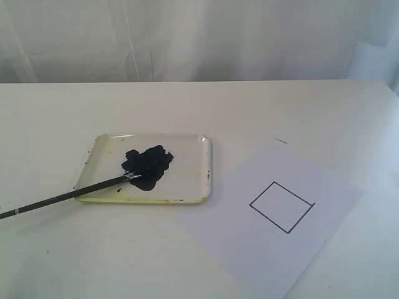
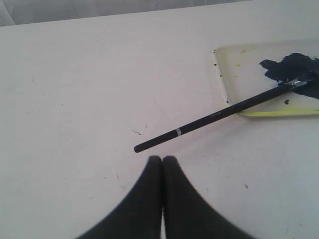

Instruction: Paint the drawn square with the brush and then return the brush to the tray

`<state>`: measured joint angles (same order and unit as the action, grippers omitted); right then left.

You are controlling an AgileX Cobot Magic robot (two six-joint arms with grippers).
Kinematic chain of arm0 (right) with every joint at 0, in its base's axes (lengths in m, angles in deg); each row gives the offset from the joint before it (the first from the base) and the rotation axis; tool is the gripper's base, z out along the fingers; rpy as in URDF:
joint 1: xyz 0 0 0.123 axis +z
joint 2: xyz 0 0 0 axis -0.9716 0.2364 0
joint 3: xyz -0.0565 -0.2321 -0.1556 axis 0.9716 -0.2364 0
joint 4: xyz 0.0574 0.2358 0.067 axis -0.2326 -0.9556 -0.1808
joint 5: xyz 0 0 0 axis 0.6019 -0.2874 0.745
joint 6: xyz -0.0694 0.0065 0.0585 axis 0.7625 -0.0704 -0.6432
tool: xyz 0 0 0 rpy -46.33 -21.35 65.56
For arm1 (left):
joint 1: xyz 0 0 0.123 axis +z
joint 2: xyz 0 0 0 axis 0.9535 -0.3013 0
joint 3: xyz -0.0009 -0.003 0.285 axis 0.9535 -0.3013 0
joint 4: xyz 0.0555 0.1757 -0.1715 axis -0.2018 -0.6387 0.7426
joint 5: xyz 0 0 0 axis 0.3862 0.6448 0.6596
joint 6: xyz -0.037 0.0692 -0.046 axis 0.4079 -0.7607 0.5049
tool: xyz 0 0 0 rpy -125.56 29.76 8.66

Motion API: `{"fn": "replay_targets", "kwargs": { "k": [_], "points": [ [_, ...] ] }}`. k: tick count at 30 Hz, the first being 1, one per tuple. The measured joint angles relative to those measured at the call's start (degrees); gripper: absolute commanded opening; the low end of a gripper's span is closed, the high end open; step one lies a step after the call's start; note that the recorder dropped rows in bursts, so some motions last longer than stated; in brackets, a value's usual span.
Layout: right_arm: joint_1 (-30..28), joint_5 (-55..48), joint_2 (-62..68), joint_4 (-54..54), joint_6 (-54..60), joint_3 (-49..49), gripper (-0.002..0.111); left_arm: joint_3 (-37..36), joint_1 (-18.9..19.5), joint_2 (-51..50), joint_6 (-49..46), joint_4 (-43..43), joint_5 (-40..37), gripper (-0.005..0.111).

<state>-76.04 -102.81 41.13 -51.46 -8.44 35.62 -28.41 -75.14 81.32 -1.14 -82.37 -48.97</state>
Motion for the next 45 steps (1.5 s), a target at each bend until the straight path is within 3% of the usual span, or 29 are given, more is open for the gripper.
{"fn": "replay_targets", "kwargs": {
  "k": [18,29,33,40,45],
  "points": [
    [0.0,0.0,0.0,0.0,0.0,0.0,0.0,0.0,0.0,0.0,0.0,0.0,0.37,0.0],
    [0.0,13.16,0.0,-0.89,-5.16,-0.12,0.0,0.0,0.0,0.0,6.93,3.18,11.95,0.0],
    [0.0,12.6,0.0,-0.89,-6.6,1.03,0.0,0.53,0.0,0.0,12.49,3.49,12.46,0.0],
    [0.0,7.21,0.0,-0.89,-7.97,8.46,0.0,8.21,0.0,0.09,19.56,3.79,6.23,0.0],
    [0.0,-7.47,0.18,-3.74,-8.09,18.83,0.0,21.06,0.0,0.21,19.59,3.79,-10.13,0.0]
  ]
}}
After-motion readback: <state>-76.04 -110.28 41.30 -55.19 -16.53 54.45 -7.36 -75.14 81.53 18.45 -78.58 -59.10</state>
